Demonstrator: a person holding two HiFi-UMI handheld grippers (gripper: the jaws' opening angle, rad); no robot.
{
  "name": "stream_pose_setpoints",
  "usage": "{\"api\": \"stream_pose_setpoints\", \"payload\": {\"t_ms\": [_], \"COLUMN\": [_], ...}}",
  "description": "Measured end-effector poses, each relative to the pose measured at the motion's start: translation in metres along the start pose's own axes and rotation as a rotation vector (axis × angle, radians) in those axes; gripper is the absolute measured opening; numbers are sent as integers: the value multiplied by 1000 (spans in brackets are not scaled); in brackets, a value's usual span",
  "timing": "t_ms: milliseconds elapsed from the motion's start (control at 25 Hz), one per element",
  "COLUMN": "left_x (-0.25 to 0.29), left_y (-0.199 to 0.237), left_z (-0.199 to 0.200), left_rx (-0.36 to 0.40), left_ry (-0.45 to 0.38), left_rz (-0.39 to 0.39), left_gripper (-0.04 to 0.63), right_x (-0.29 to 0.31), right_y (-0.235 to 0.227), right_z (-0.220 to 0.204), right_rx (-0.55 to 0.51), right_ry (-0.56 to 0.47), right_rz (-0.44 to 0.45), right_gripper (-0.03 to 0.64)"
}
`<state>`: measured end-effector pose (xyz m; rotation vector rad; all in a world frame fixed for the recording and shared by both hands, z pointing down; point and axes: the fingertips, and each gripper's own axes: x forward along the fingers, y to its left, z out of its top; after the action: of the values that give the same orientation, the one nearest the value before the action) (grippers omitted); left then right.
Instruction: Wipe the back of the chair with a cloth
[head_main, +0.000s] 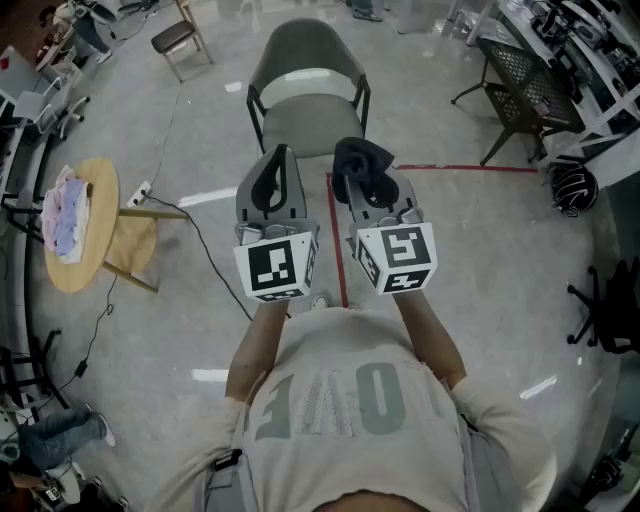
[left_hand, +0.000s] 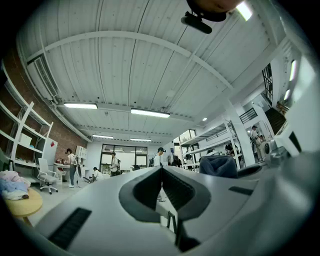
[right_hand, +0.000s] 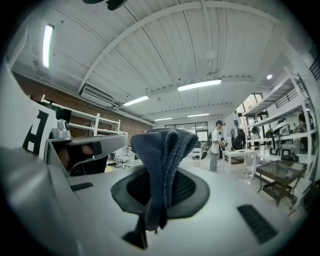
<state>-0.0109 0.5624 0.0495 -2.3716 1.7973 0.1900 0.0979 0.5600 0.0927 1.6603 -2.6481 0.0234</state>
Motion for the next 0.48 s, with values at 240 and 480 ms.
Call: {"api": "stream_pose_setpoints", "payload": {"t_ms": [240,480], "left_x": [4,6], "left_y": [3,13], "left_z": [0,-2], "left_rx": [-4,-16], "left_ry": [-10,-19], "left_rz": [-5,-10], "left_gripper": [15,15], "right_x": [5,9], "right_y": [4,7], "right_z": [3,5], "right_rx": [-22,-36], "right_ry": [-16,-29], "right_rz": [6,-16], "right_gripper": [58,58]}}
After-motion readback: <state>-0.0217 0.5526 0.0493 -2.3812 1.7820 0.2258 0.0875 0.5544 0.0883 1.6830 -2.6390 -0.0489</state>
